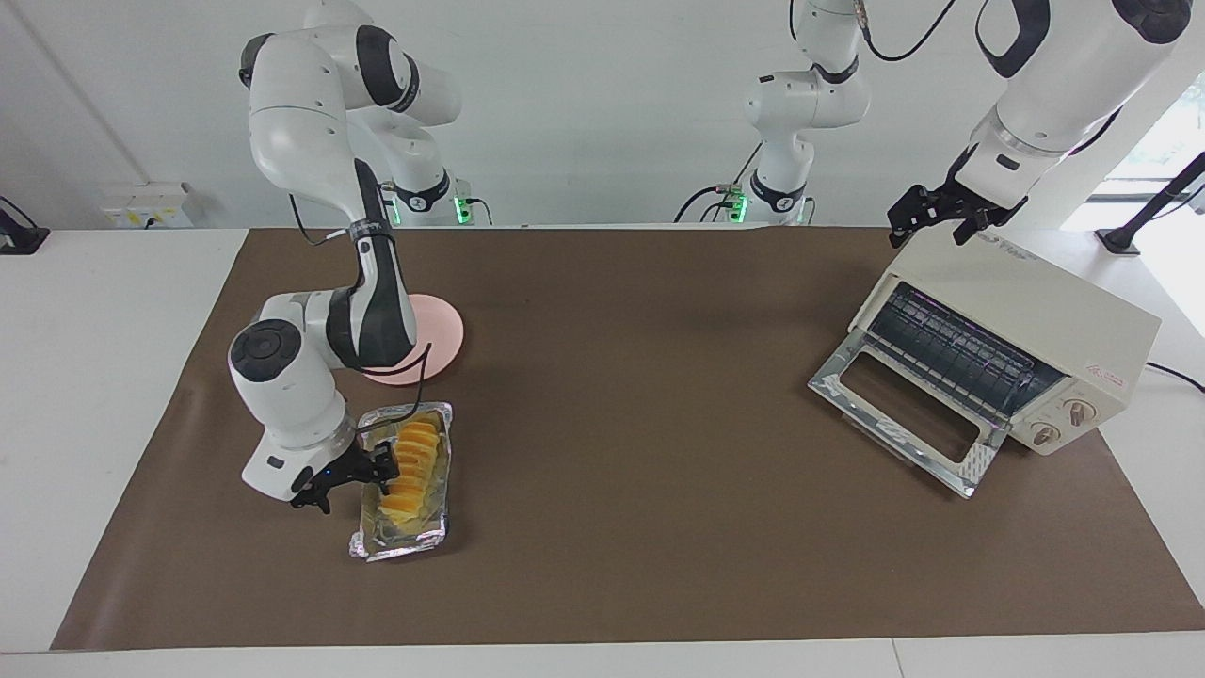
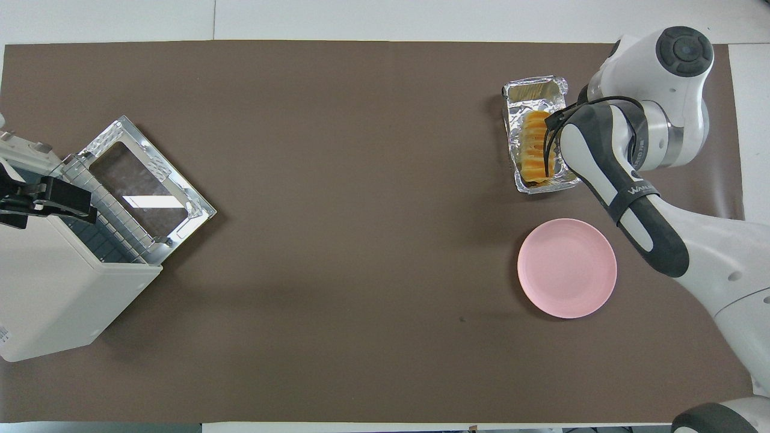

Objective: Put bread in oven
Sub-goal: 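Open the right gripper to release the bread into the foil tray, then grasp the edge of the foil tray with the right gripper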

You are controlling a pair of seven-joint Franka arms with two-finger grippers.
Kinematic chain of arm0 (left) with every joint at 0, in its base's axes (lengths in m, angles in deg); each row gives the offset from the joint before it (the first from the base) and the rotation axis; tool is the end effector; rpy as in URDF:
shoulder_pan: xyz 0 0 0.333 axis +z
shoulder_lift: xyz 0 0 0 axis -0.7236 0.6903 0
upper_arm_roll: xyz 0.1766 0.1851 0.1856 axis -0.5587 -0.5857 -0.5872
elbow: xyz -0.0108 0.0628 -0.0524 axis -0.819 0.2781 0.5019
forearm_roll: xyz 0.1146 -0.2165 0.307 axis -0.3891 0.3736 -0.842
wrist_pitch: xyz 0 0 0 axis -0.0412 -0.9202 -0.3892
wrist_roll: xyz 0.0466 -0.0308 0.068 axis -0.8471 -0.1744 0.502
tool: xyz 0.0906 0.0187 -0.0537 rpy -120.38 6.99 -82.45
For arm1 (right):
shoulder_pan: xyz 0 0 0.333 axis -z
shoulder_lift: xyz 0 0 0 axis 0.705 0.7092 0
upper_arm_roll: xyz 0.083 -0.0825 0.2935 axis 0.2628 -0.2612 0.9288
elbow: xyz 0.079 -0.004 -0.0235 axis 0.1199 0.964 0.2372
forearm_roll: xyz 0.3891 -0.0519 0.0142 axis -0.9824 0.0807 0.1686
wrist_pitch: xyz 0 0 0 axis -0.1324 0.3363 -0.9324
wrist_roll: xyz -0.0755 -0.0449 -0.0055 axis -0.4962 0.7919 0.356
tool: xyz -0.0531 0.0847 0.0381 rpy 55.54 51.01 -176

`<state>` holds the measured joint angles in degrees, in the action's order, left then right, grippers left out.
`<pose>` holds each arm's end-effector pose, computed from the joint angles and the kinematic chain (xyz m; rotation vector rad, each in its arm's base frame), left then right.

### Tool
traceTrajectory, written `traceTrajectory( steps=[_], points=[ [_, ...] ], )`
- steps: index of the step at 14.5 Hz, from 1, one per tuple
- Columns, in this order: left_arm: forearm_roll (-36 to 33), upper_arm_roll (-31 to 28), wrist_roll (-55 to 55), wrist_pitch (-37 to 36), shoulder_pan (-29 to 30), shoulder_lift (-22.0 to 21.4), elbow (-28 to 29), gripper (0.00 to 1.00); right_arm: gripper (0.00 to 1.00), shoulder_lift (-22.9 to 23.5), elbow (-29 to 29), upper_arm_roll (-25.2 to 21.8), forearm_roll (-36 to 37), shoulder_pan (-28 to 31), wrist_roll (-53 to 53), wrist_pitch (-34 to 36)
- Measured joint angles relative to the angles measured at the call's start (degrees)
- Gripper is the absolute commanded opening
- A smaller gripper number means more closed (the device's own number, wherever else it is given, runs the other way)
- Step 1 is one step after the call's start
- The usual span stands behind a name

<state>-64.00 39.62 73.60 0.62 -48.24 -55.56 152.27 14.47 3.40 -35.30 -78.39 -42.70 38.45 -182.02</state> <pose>0.5281 -0.0323 0.6126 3.1171 -0.0278 -0.2405 0.7218 0.0172 0.3079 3.0321 0.5146 0.1871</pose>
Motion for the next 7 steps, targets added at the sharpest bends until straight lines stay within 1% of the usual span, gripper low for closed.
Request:
traceTrajectory(
  steps=[1, 4, 6, 7],
  points=[
    [0.00, 0.00, 0.00, 0.00, 0.00, 0.00, 0.00, 1.00, 0.00, -0.12, 1.04, -0.01, 0.01, 0.20, 0.00, -1.20],
    [0.00, 0.00, 0.00, 0.00, 0.00, 0.00, 0.00, 1.00, 0.00, -0.83, 1.87, 0.05, 0.01, 0.40, 0.00, -0.98],
    [0.00, 0.00, 0.00, 0.00, 0.00, 0.00, 0.00, 1.00, 0.00, -1.45, 1.43, 0.19, -0.01, 0.39, 0.00, 1.25],
    [0.00, 0.00, 0.00, 0.00, 0.00, 0.00, 0.00, 1.00, 0.00, -1.72, 0.43, 0.30, -0.04, 0.34, 0.00, 4.06]
  ],
)
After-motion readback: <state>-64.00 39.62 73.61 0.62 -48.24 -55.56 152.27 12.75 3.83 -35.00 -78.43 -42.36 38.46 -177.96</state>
